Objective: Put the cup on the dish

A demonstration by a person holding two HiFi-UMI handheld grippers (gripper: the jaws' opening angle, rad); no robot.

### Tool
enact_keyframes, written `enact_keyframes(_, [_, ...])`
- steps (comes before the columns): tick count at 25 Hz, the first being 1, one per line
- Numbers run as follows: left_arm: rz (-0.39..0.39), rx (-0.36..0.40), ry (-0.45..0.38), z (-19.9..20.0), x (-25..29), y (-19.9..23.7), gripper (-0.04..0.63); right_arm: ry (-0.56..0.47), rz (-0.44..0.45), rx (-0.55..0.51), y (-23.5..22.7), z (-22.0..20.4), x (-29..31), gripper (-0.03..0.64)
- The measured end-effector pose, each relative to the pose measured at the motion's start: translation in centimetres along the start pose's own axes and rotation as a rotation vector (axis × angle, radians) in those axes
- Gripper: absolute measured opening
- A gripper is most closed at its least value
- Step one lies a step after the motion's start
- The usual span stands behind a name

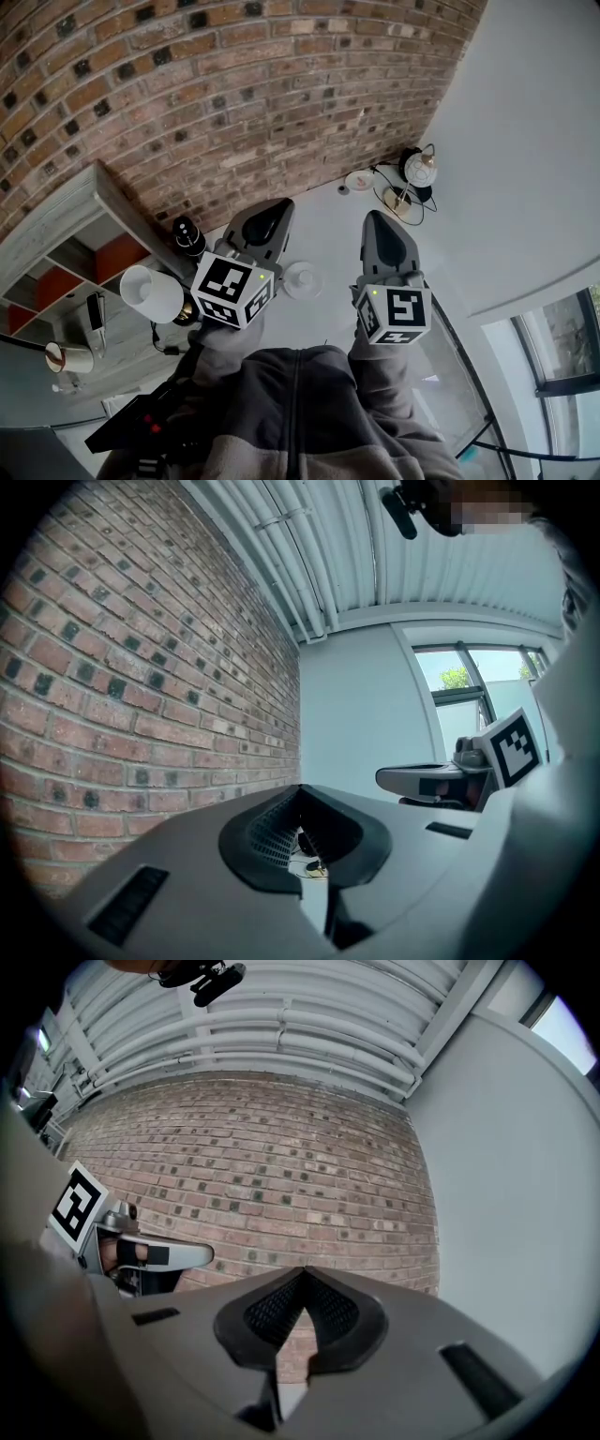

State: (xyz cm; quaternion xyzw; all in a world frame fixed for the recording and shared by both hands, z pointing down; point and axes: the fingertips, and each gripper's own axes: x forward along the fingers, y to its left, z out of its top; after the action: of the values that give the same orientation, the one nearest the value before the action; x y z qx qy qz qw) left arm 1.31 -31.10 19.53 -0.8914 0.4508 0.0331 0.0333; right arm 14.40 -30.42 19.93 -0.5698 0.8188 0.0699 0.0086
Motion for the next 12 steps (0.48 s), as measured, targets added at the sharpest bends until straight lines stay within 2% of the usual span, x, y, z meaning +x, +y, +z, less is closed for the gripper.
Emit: enact_keyframes(12, [-0.005, -0.005, 0.006, -0.3, -0.4, -0.9, 0.003, 0.008, -0.004, -0.003, 0.4, -0.2, -1.2, 0.003])
